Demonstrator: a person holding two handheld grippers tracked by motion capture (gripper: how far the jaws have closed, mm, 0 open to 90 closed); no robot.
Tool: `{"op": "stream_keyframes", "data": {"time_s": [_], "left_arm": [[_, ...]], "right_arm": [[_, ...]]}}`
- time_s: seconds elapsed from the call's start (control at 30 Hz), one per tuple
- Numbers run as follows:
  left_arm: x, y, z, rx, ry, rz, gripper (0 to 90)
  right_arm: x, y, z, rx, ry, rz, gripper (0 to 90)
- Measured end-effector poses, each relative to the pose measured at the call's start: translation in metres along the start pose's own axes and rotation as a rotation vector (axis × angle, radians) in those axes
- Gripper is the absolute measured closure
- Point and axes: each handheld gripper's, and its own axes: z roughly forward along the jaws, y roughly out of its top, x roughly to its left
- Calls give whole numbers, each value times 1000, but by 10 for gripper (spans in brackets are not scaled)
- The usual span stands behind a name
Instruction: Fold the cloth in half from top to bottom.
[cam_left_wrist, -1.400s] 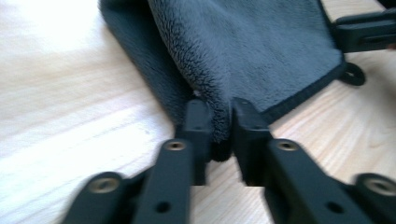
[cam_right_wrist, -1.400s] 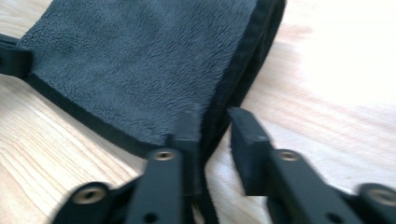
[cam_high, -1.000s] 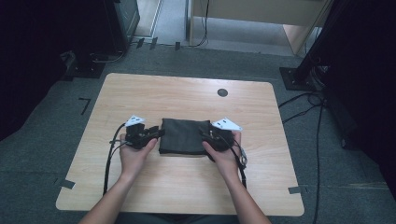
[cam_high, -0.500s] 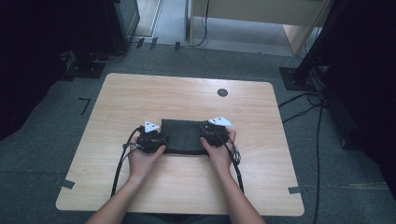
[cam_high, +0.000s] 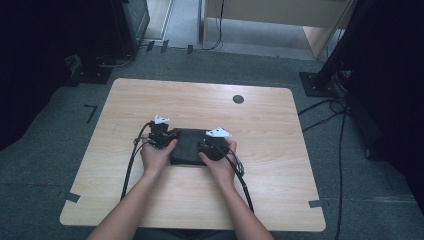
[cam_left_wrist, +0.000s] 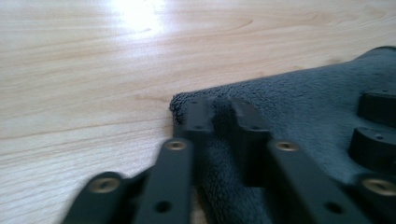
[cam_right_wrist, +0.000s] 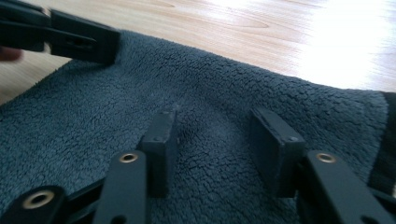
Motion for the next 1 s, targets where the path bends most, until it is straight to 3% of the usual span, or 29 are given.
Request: {"op": "stream_keyframes", "data": {"time_s": [0.07,0.1,0.17,0.2,0.27,0.43,0.6,0.73,0.83,0.9,1.0], "left_arm": [[0,0,-13,-47,8,20,618],[1,-1,-22,-76,-6,13,597],[4,-5,-39,-108,-20,5,558],[6,-8,-47,-104,-22,6,542],[11,-17,-62,-101,-30,11,522],[22,-44,-101,-96,-31,48,493],[31,-76,-131,-70,-20,109,473],[42,-92,-147,-71,40,131,448],[50,-103,-148,-37,100,152,420],[55,-110,-150,-17,94,136,400],[61,-114,-152,26,106,151,388]], "right_arm": [[3,3,-6,7,-25,4,430],[6,4,-9,-7,-28,8,407],[14,2,-15,-10,-22,-37,389],[19,0,-15,17,-33,-72,378],[23,-7,-12,45,-33,-98,355],[21,-12,-9,15,-25,-81,341],[21,-9,-4,23,-38,-90,344],[20,-3,3,23,-57,-86,356],[20,2,9,20,-70,-87,356],[18,4,12,22,-64,-83,353],[13,5,10,25,-24,-84,327]]}}
